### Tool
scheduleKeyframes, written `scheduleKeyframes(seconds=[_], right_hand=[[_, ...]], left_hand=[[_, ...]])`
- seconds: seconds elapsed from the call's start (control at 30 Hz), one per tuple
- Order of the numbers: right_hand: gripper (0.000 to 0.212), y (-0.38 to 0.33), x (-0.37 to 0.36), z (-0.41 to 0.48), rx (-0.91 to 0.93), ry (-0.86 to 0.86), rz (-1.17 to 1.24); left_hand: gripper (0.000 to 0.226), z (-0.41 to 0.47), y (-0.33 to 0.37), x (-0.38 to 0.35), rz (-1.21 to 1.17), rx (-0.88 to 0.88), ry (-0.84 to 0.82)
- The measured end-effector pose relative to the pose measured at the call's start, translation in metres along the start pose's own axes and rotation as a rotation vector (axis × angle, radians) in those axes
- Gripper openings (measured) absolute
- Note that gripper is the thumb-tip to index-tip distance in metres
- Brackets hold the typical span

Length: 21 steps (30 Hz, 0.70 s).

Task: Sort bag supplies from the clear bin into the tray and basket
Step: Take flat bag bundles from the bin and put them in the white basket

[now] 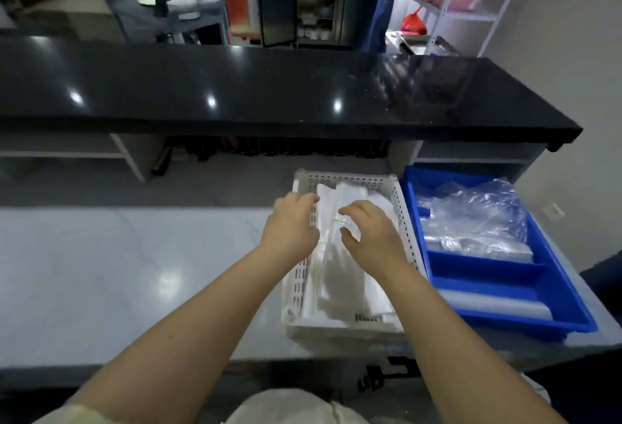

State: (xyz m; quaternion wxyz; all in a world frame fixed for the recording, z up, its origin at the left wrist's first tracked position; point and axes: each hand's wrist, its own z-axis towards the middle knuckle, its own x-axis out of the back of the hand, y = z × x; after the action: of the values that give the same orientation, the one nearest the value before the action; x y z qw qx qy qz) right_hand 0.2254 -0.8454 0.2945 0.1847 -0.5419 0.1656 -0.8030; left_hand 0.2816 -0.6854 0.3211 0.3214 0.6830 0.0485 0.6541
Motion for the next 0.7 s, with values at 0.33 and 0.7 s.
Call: scheduleKeyframes(seconds=[0.33, 0.7], right_hand=[[0.03, -0.099, -0.02, -0.038, 0.418, -0.134, 0.067], [0.027, -0.322, -0.097, -0.136, 0.811, -0.27, 0.215]], left_hand=[[0.048, -0.135, -0.037, 0.024, 0.415, 0.221, 0.278], [0.045, -0.367, -0.165, 0.104, 0.546, 0.638, 0.369]])
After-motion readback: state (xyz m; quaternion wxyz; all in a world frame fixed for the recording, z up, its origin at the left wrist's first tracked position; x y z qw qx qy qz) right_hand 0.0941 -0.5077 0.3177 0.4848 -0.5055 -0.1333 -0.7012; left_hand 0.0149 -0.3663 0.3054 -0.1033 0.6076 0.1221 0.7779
